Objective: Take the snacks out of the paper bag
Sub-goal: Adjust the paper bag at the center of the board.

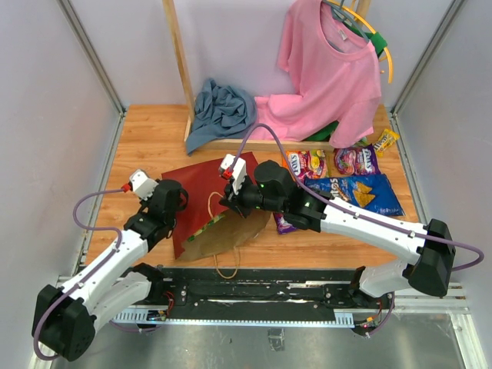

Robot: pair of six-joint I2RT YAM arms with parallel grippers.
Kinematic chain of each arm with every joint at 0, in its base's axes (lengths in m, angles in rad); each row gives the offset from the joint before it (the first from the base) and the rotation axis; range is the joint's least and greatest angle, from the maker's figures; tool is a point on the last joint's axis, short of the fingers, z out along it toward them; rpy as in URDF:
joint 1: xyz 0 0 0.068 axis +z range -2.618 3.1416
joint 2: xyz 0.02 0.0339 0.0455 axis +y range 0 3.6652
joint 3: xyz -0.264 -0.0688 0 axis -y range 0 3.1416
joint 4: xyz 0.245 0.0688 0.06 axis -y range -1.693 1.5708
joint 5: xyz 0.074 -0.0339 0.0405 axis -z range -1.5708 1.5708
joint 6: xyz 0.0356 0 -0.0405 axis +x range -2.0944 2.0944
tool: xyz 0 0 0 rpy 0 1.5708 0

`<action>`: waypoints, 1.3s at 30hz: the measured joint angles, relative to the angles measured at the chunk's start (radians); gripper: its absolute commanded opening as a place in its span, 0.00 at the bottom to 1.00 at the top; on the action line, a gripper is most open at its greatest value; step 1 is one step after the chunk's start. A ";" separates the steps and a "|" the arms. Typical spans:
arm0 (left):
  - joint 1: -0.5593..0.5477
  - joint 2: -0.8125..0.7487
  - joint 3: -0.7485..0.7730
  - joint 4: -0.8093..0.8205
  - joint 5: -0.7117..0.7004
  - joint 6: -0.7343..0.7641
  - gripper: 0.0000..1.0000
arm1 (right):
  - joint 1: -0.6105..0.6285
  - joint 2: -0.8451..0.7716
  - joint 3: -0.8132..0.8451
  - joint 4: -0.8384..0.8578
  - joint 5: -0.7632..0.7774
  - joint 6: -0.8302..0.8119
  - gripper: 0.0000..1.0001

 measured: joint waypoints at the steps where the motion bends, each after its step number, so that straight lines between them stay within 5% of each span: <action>1: 0.003 -0.006 -0.007 0.007 0.000 0.000 0.29 | 0.000 0.000 0.000 0.000 0.000 0.001 0.01; 5: 0.026 -0.025 -0.031 0.032 0.013 0.004 0.27 | 0.000 0.000 0.000 0.000 -0.005 0.006 0.01; 8: 0.084 -0.033 -0.047 0.061 0.072 0.008 0.44 | 0.000 0.000 0.000 0.000 -0.009 0.010 0.01; 15: 0.303 -0.070 -0.138 0.169 0.317 0.042 0.58 | 0.000 0.010 0.000 0.000 -0.016 0.012 0.01; 33: 0.344 -0.111 -0.163 0.241 0.439 0.086 0.06 | 0.000 0.034 0.014 -0.001 -0.019 0.012 0.01; 39: 0.344 -0.106 -0.143 0.232 0.453 0.104 0.04 | 0.000 0.043 0.016 -0.002 -0.019 0.012 0.01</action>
